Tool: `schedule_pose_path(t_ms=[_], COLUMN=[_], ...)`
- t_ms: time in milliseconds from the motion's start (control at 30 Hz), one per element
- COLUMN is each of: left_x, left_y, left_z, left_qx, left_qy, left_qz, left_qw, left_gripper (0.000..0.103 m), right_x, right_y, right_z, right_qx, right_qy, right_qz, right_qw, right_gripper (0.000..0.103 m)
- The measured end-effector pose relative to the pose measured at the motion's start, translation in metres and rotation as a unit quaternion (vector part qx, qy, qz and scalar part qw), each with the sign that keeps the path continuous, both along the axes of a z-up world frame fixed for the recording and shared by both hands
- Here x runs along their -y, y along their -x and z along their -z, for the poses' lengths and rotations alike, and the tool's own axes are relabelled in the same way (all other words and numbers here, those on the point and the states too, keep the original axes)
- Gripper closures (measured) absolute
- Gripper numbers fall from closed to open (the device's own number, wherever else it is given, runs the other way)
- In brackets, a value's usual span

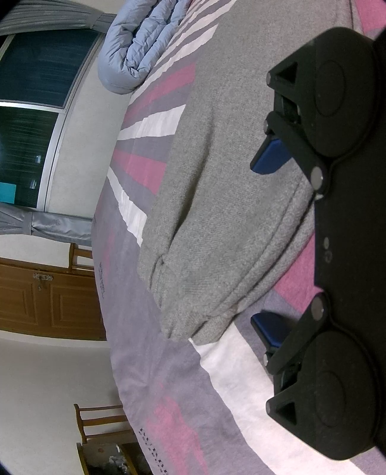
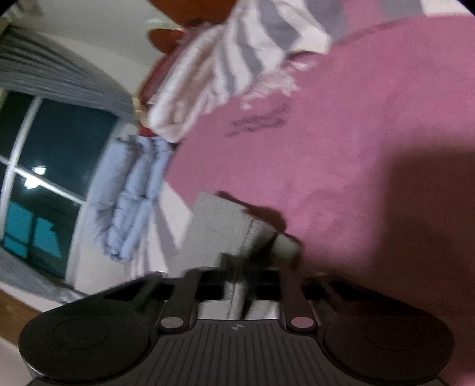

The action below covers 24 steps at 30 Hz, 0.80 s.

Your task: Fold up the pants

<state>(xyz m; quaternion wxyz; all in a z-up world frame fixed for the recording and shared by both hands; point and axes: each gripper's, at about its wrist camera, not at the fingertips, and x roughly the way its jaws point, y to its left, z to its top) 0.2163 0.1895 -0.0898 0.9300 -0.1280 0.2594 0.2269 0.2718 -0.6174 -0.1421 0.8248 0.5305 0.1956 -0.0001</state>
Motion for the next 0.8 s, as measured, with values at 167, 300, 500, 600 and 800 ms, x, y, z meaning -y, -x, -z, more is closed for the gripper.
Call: schedule_pose_path(t_ms=[167, 300, 500, 600, 800], left_x=[0.000, 0.000, -0.001, -0.001, 0.000], left_y=[0.000, 0.000, 0.000, 0.000, 0.000], left_z=[0.001, 0.001, 0.001, 0.001, 0.001], left_qx=[0.001, 0.001, 0.001, 0.001, 0.002], left_qy=[0.002, 0.003, 0.003, 0.004, 0.004], left_qz=[0.001, 0.000, 0.001, 0.001, 0.000], left_qw=[1.0000, 1.0000, 1.0000, 1.0000, 1.0000], left_gripper=[0.008, 0.008, 0.008, 0.008, 0.008], right_x=[0.002, 0.002, 0.008, 0.009, 0.004], right_y=[0.013, 0.010, 0.019, 0.036, 0.044], right_z=[0.005, 0.023, 0.021, 0.015, 0.017], right_qx=[-0.015, -0.019, -0.009, -0.009, -0.004], right_qy=[0.019, -0.002, -0.020, -0.009, -0.022], right_qz=[0.007, 0.012, 0.030, 0.037, 0.021], right_qw=[1.000, 1.000, 0.999, 0.999, 1.000], right_gripper=[0.094, 0.094, 0.089, 0.079, 0.064])
